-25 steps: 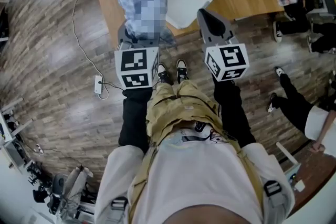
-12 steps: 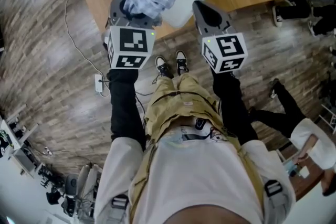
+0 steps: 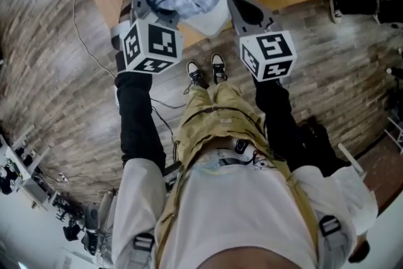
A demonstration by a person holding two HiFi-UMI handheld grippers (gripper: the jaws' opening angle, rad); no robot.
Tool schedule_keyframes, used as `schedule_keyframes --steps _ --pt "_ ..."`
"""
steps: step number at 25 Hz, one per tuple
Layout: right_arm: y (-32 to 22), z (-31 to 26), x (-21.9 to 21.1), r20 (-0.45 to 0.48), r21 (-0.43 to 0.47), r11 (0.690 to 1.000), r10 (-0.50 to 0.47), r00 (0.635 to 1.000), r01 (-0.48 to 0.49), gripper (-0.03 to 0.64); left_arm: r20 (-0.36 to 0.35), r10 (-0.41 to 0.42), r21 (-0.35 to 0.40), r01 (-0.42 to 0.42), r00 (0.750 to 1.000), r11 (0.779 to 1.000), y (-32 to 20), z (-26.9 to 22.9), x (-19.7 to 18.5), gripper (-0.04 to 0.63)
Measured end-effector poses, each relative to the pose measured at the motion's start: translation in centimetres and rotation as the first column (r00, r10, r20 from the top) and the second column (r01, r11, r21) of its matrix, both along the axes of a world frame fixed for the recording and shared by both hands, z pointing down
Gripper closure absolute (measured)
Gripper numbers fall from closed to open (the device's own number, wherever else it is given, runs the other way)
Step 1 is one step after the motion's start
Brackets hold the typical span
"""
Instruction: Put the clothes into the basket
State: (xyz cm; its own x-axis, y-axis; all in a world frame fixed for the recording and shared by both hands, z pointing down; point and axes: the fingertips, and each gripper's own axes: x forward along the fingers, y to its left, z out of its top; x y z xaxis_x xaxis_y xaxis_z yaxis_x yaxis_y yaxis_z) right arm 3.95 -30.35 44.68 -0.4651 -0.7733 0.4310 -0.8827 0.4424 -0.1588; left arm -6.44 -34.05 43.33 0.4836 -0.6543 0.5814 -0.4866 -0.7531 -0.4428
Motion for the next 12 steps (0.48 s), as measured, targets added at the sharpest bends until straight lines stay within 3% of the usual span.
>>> schedule_keyframes --steps 6,12 --pt "-0.7 2.1 -0.5 -0.023 -0.072 0.997 -0.036 0.999 0.034 0.596 0.139 0.126 -0.019 -0.125 0.982 0.992 -2.0 2.5 0.5 0.380" --pt "-0.3 4.7 -1.1 -0.137 -0.175 0.973 -0.173 0.975 0.148 0.595 0.224 0.245 -0.080 -0.232 0.943 0.969 -2.2 5.7 1.9 0.380"
